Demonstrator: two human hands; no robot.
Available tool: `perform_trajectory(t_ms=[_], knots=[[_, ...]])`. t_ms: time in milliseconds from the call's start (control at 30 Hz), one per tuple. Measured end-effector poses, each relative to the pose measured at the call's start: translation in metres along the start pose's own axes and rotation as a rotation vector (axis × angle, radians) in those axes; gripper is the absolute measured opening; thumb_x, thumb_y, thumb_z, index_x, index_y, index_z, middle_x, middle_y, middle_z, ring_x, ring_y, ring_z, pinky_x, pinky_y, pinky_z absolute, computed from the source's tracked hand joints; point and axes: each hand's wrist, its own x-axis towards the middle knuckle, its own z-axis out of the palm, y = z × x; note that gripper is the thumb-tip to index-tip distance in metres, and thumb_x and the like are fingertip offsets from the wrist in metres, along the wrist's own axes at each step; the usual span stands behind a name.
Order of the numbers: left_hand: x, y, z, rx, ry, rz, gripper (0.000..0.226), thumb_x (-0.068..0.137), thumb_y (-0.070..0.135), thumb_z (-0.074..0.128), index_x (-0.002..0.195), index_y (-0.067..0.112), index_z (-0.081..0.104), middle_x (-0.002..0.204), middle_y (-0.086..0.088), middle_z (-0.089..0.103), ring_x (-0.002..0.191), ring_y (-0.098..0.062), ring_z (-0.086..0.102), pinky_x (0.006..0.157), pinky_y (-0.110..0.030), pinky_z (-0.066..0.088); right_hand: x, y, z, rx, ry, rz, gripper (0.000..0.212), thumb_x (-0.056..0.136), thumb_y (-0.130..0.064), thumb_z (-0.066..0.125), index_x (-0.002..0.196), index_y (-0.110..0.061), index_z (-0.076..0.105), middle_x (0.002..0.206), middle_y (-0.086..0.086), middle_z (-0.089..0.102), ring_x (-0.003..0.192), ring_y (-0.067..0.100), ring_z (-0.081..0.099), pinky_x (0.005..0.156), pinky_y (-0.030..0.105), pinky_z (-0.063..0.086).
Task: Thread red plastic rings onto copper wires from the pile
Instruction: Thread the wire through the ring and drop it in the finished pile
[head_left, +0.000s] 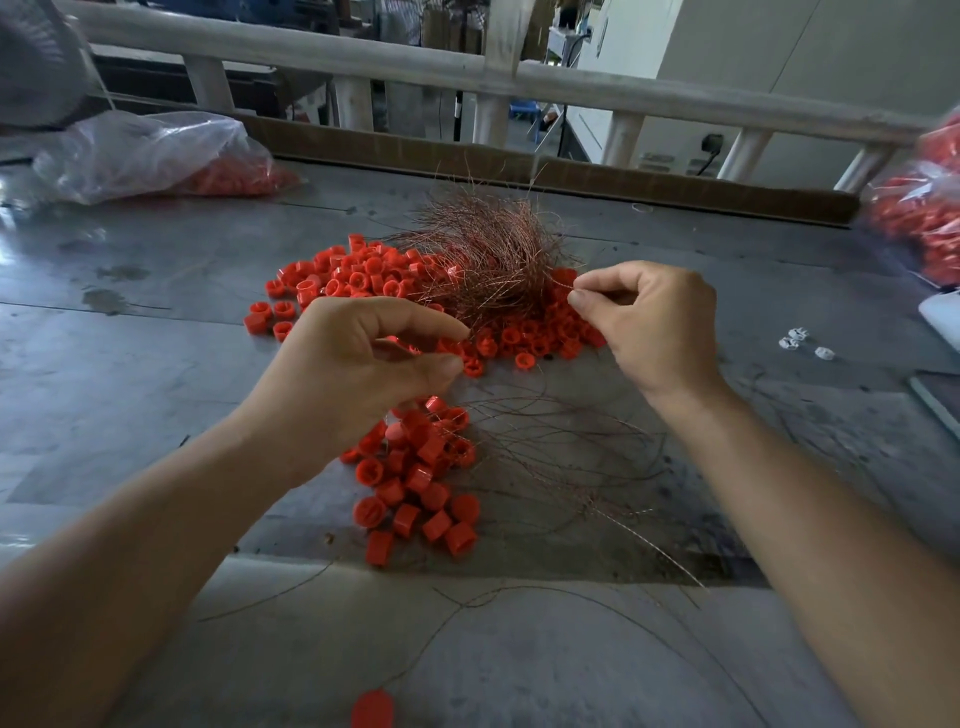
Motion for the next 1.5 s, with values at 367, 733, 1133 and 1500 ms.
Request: perform_trajectory(t_ms=[367,733,1133,1500], knots=[[-0.003,0.008,0.004,0.276,-0.038,0.165,0.023,0.061,0.040,0.064,0.083,0.045,0.062,0.076,0.030,0.065,0.069,0.004,0.062,0.065,-0.007,0.048,-0.018,-0.031,-0.032,-0.027,0.050,-0.297,0.008,0.077,-0.012,0.071,0.084,-0.008,0.071,0.074,-0.008,0.060,0.061,0.001,0.056,0.062,0.009,0.047],[-0.007,0.006,0.005,0.428,-0.115,0.443,0.030,0.072,0.008,0.072,0.093,0.029,0.065,0.109,0.018,0.058,0.088,-0.004,0.062,0.073,-0.015,0.051,-0.049,-0.062,-0.023,0.047,-0.171,-0.595,0.004,0.073,-0.010,0.072,0.075,-0.006,0.071,0.072,0.002,0.066,0.065,0.007,0.058,0.063,0.016,0.047],[-0.009,0.009,0.003,0.268,-0.099,0.422,0.035,0.069,0.016,0.072,0.101,0.021,0.062,0.099,0.011,0.063,0.089,-0.001,0.063,0.077,-0.010,0.049,-0.044,-0.061,-0.017,0.326,-0.349,-0.388,0.018,0.078,-0.015,0.066,0.093,-0.024,0.063,0.088,-0.013,0.062,0.085,0.002,0.060,0.071,0.015,0.047],[-0.009,0.009,0.003,0.395,-0.098,0.434,0.028,0.071,0.013,0.070,0.097,0.023,0.066,0.100,0.012,0.064,0.087,-0.003,0.064,0.076,-0.011,0.050,-0.041,-0.063,-0.017,0.657,-0.285,-0.282,0.004,0.081,-0.015,0.060,0.080,-0.018,0.060,0.077,-0.004,0.065,0.072,0.010,0.063,0.068,0.021,0.049]])
